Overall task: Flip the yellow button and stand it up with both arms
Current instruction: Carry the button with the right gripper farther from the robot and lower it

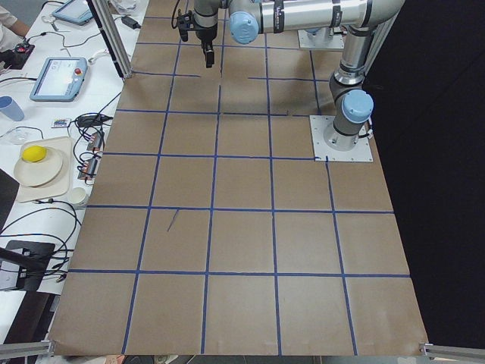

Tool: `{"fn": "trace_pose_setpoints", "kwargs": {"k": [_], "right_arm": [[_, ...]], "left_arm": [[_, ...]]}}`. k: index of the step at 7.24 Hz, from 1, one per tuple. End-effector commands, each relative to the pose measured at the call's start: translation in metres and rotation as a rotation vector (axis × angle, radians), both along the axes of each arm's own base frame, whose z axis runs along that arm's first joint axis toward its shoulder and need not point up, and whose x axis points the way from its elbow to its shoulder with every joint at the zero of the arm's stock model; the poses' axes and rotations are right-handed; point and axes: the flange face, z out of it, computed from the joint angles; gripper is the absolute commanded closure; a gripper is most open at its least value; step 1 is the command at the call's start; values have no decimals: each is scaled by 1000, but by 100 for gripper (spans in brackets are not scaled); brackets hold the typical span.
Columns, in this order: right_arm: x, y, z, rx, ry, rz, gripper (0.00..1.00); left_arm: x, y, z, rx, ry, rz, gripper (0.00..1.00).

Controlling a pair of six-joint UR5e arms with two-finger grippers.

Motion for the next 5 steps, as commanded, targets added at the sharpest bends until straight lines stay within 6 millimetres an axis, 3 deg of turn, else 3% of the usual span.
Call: {"fn": "trace_pose_setpoints", "kwargs": {"k": [1,2,4,5], "right_arm": [[-40,15,-29,-55,-19,187,81],[-58,9,-49,-79,-5,273,81],[-77,5,-86,-77,-41,405,81],[-82,10,-92,-73,-53,451,81]], "left_arm": [[2,12,14,10,-93,-59,1],[-2,27,25,-3,-108,-140,1],[-1,23,23,23,-112,-143,1],[-2,20,21,21,-104,-143,1]]}}
